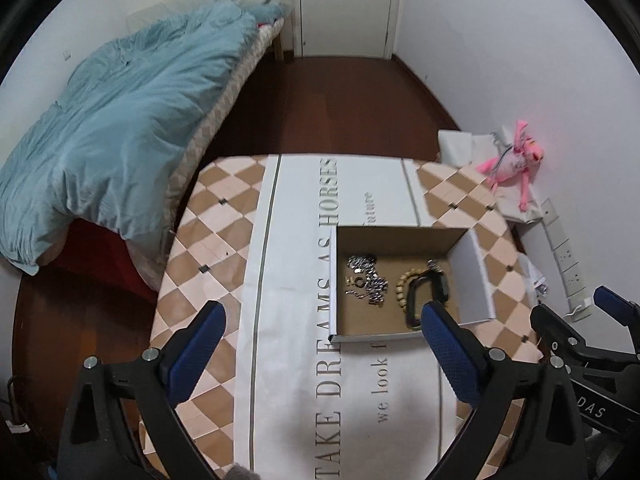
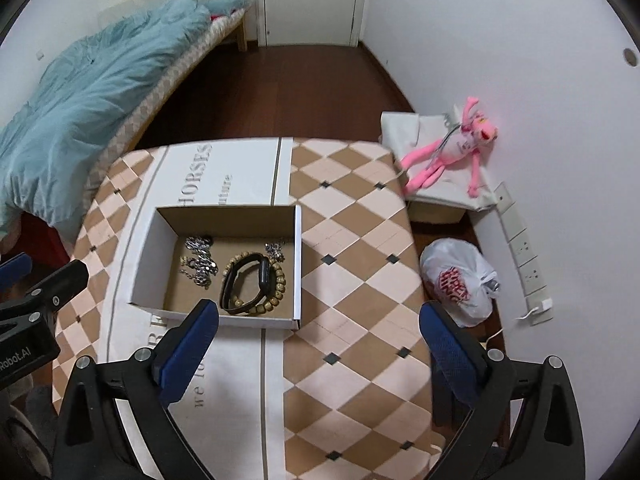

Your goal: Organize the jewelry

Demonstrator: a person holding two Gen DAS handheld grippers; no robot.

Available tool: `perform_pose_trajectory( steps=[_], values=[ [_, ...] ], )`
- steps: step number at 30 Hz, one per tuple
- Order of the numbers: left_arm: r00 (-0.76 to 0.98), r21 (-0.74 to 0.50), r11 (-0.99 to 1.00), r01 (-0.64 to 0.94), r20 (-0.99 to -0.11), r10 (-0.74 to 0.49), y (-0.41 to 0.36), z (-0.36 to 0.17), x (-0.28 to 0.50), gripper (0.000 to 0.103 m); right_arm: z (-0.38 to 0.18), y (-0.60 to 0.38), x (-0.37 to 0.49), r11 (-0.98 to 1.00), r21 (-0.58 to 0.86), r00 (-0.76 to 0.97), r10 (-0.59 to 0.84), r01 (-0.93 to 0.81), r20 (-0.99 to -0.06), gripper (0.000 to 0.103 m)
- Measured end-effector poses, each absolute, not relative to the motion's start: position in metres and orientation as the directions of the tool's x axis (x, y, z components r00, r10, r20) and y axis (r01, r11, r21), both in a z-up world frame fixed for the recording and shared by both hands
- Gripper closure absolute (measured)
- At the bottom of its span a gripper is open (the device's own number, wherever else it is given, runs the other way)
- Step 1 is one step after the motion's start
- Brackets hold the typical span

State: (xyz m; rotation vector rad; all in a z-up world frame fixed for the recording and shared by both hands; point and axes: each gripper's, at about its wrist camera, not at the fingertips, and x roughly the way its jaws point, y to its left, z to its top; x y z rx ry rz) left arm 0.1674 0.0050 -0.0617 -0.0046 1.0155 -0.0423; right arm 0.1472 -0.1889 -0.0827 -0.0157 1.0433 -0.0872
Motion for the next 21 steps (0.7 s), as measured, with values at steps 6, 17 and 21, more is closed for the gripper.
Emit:
perform_pose_trajectory(
  steps=[6,17,21],
  values=[
    [0.595,-0.018,0.999,0.028,-0.803,-0.031,0.008,-0.014,0.135,0.003,-0.031,-0.19,0.109,0.996,-0.051,0.576,-0.082,0.07,-0.813,0.001],
    [0.678,-0.006,1.0,-0.007,-0.735,0.0,0.011,0.047,0.078,0.003,0.041,-0.187,0.055,0.997,-0.038,0.669,-0.077,0.073,-0.739,0.001],
    [0.689,-0.013,1.0,-0.002,-0.725,-0.008,0.012,0.058,0.066,0.003,0.055,-0.185,0.041,0.997,-0.032,0.684,-0.068,0.066,-0.726,0.0]
  ],
)
